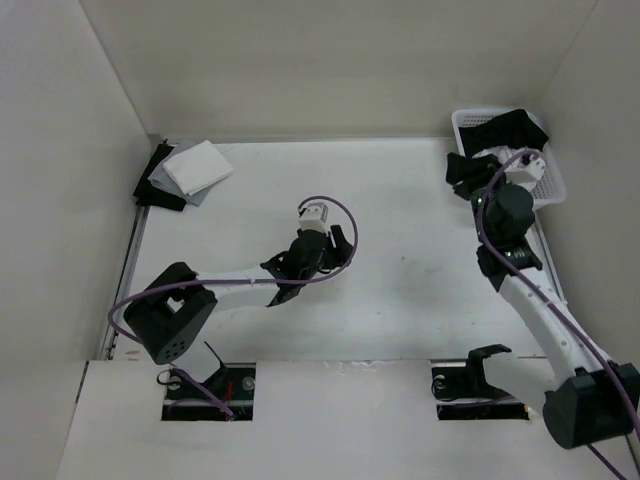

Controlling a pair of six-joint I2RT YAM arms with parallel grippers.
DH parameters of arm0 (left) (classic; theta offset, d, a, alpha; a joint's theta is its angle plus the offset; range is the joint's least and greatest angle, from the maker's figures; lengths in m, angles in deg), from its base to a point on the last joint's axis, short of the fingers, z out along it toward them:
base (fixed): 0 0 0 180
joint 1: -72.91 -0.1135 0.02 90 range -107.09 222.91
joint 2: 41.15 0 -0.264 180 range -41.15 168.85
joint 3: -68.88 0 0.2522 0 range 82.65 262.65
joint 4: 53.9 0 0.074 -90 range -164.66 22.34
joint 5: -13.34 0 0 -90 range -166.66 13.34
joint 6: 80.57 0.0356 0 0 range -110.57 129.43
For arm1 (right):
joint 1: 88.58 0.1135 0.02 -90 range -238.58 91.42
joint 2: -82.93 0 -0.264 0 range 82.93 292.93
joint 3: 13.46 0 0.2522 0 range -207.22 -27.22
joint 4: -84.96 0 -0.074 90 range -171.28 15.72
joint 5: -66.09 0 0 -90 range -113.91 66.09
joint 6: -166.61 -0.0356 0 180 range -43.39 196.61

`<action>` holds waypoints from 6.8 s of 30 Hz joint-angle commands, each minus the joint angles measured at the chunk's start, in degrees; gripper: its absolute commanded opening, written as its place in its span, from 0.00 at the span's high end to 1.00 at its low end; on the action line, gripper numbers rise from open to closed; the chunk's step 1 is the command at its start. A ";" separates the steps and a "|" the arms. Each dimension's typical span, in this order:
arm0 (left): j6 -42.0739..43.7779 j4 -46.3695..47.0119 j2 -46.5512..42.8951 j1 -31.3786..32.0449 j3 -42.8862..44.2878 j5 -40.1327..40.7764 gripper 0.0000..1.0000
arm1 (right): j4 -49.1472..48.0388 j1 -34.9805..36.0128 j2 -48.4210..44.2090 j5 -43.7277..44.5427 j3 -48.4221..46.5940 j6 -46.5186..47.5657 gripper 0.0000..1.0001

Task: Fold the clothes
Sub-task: Grab the tank top from the pile, then move the tank top to the center of the board

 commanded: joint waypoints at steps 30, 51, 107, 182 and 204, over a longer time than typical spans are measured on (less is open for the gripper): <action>4.02 12.77 1.38 -2.41 -5.18 -2.71 0.43 | 25.26 -32.17 98.48 0.93 -100.86 -7.60 0.39; 1.65 14.53 1.39 -4.18 -5.09 -6.41 0.44 | -16.35 -32.88 65.76 -11.81 -55.67 -13.32 0.96; -4.59 20.95 8.76 -10.59 -5.89 -14.93 0.44 | 5.34 -39.29 91.92 -6.88 -78.84 -18.77 0.93; -2.92 23.06 -7.93 -10.33 -12.83 -11.25 0.45 | -21.58 -18.20 29.60 -8.03 -23.45 -5.33 0.96; -6.17 -6.11 -49.14 -25.08 -17.57 4.14 0.45 | -16.56 27.35 0.31 -15.68 -15.90 -0.66 0.92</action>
